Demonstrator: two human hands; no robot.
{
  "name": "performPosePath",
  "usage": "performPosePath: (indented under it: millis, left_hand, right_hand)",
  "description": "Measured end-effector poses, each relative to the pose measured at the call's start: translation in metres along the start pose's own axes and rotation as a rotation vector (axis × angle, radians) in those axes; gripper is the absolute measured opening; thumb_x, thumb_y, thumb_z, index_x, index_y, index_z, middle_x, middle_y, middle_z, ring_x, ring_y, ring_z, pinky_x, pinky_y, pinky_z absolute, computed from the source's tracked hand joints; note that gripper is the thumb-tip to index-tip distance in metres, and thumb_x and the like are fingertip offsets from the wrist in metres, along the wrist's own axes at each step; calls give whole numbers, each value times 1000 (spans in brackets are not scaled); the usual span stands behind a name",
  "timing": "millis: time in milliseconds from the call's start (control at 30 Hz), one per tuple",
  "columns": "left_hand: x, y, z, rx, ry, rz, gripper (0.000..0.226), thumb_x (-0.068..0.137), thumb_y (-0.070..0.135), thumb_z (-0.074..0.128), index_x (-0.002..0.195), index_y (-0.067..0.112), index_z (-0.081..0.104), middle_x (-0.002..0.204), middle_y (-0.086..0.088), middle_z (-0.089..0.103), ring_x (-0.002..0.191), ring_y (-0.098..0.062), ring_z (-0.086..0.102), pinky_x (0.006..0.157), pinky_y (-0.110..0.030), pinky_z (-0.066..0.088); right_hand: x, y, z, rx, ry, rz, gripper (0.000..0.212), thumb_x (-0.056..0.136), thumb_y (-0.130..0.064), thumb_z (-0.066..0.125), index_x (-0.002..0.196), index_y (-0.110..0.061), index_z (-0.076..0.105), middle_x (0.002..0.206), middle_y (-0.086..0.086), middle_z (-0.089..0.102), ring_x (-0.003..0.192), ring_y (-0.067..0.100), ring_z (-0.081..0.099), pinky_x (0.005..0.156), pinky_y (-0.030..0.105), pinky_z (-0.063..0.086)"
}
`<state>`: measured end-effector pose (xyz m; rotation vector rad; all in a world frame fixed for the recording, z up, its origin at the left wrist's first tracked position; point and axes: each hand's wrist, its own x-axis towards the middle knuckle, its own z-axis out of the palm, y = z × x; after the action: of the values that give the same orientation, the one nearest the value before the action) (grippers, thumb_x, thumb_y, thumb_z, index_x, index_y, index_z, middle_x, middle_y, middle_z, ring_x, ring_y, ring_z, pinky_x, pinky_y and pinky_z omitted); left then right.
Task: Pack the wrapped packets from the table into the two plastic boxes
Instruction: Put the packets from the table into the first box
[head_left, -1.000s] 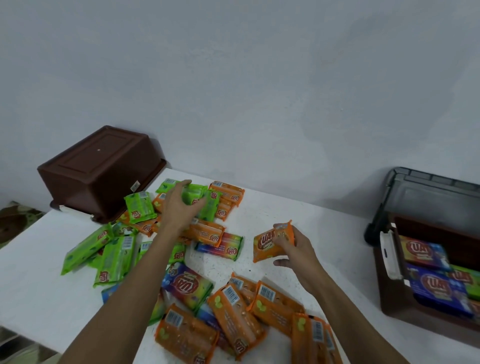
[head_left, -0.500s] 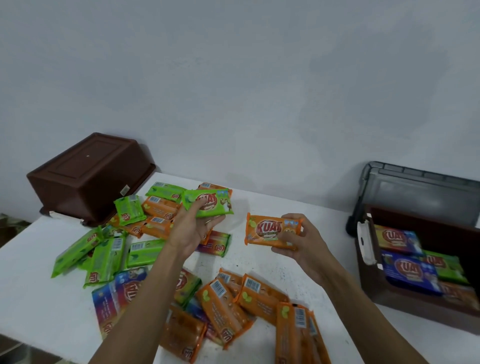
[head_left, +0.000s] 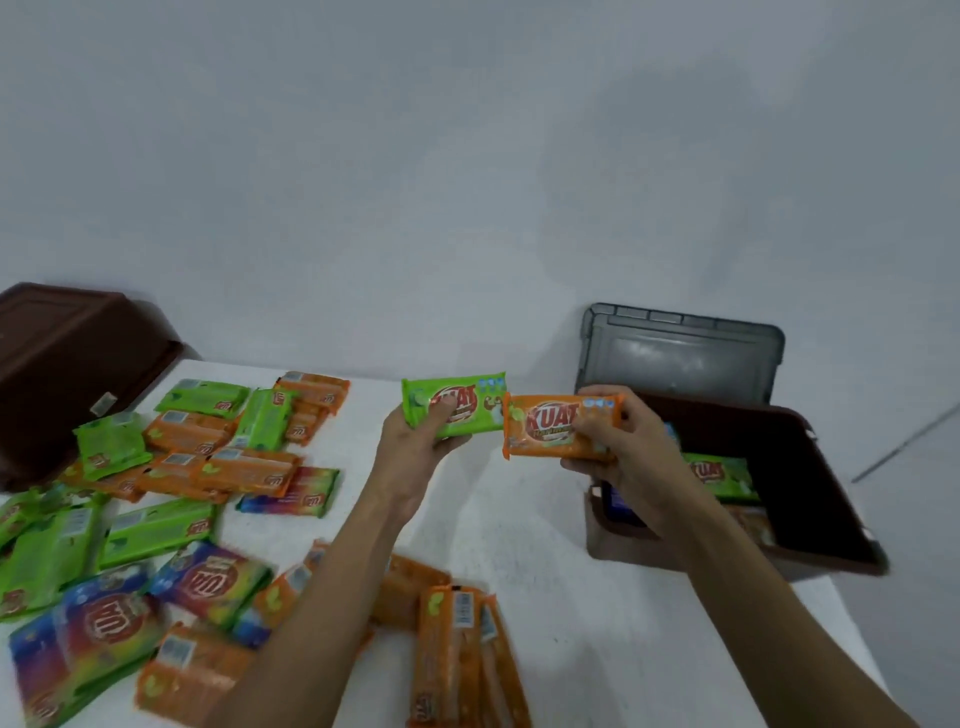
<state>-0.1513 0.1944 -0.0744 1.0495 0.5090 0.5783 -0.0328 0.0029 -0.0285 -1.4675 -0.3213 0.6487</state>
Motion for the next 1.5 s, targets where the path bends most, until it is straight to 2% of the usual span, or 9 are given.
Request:
performPosePath:
  millis: [333,467,667,767,900,1033,1233,1367,1500]
  left_hand:
    - [4,-47,126,-24,-7,14,19,92,14,61,108,3,64,100,-10,72,95,-22,69,75,-30,58]
    - [6,-62,161,39,29,44,7,93,13,60,97,9,64,91,-6,72,82,-14,72,64,-25,57]
    - [15,-85,173,262,97,110,22,91,30,65,100,10,66,92,-4,75,85,-20,72,76,-39,58]
    - [14,-89,172,378,109,165,21,91,33,64,101,15,67,94,-1,75,86,-15,72,78,-37,58]
    - [10,-90,174,444,73,186,20,92,31,62,104,15,65,95,1,74,85,-11,72,73,-28,58]
    - [9,-90,173,507,80,199,21,93,34,61,105,18,64,96,4,73,86,-8,71,73,-26,56]
    - [7,-91,174,605,66,200,23,91,39,60,106,22,63,100,6,72,88,-8,70,77,-30,57]
    - [6,-91,175,637,73,191,28,90,41,60,110,21,62,102,5,72,87,-9,70,77,-30,57]
    - [6,-91,175,640,79,182,28,91,41,59,110,20,62,102,6,72,87,-9,70,78,-31,57]
  right_hand:
    - [5,-21,-137,-41,138,30,25,90,-12,67,112,-4,59,109,13,71,93,24,73,76,40,60]
    - [10,-15,-184,-120,163,87,31,89,-14,69,117,-11,57,115,14,66,102,31,69,83,50,59]
    - [9,-6,-225,-311,110,158,31,88,-9,70,115,-15,56,115,14,61,102,31,66,77,47,61]
    - [10,-1,-235,-340,75,217,30,86,-9,72,110,-15,56,115,15,61,101,33,67,78,51,60]
    - [12,1,-235,-475,28,253,33,86,-11,73,113,-14,53,112,10,60,97,28,68,69,38,62]
    - [16,7,-228,-598,-41,315,37,85,-12,74,114,-16,50,113,6,56,98,26,65,68,36,62]
    - [26,13,-225,-953,-61,283,39,85,-21,75,116,-16,53,120,4,59,102,19,61,92,37,56]
    - [29,16,-223,-1177,-124,285,50,85,-26,75,127,-8,54,128,7,60,113,22,61,96,34,51]
    - [29,21,-220,-1306,-149,263,44,86,-27,74,120,-3,60,125,13,60,108,26,62,95,33,51]
